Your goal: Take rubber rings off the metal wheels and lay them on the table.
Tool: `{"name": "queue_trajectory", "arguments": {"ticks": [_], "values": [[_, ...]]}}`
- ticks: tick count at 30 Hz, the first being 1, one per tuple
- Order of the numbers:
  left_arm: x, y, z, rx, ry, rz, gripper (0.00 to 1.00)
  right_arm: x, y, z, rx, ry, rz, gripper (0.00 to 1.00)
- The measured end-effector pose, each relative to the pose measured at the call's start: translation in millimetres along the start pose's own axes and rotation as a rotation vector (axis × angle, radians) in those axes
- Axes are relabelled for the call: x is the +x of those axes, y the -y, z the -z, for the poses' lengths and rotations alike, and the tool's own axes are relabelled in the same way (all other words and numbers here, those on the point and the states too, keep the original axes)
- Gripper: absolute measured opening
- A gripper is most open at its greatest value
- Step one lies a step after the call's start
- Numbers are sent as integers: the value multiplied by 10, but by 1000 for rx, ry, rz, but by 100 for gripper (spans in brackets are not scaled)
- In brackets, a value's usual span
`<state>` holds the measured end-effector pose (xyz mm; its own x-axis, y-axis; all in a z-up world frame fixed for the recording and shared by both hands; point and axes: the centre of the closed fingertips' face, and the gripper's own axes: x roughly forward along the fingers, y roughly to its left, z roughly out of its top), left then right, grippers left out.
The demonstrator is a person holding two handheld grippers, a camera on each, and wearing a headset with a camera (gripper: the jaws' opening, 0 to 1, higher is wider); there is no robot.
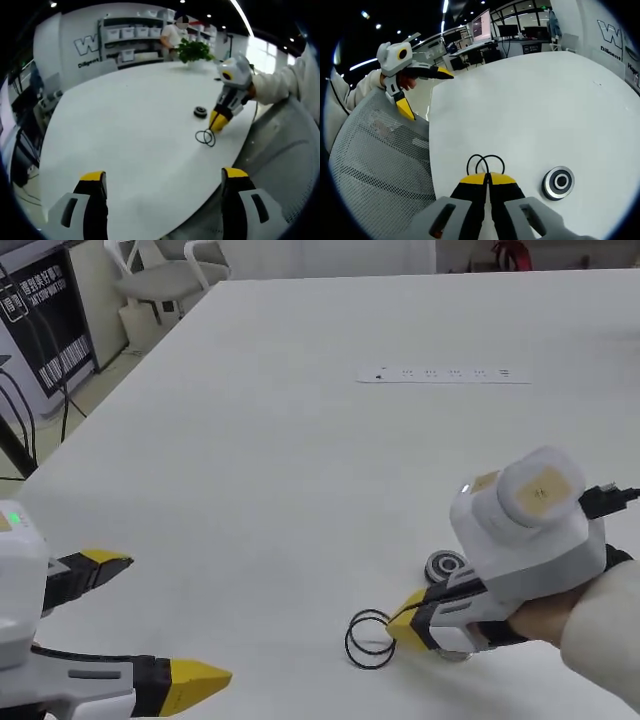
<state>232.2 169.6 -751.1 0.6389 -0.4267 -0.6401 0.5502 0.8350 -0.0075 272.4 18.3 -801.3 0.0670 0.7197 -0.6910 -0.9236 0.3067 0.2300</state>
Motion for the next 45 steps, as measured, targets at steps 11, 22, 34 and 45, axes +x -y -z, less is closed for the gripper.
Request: {"name": "queue_trajectory", "arguments": {"ticks": [11, 22, 34, 45], "values": [[0, 9, 8, 14, -11, 0, 96, 27, 113, -18, 37, 15, 33, 0], [8, 16, 27, 22, -22, 5, 95, 31, 151, 1, 37, 12, 45, 0], [5, 4, 37, 24, -26, -1, 94, 38, 132, 28, 43, 1, 32, 0], [0, -8, 43, 24, -29, -6, 94, 29, 136, 13, 47, 5, 32, 3]]}}
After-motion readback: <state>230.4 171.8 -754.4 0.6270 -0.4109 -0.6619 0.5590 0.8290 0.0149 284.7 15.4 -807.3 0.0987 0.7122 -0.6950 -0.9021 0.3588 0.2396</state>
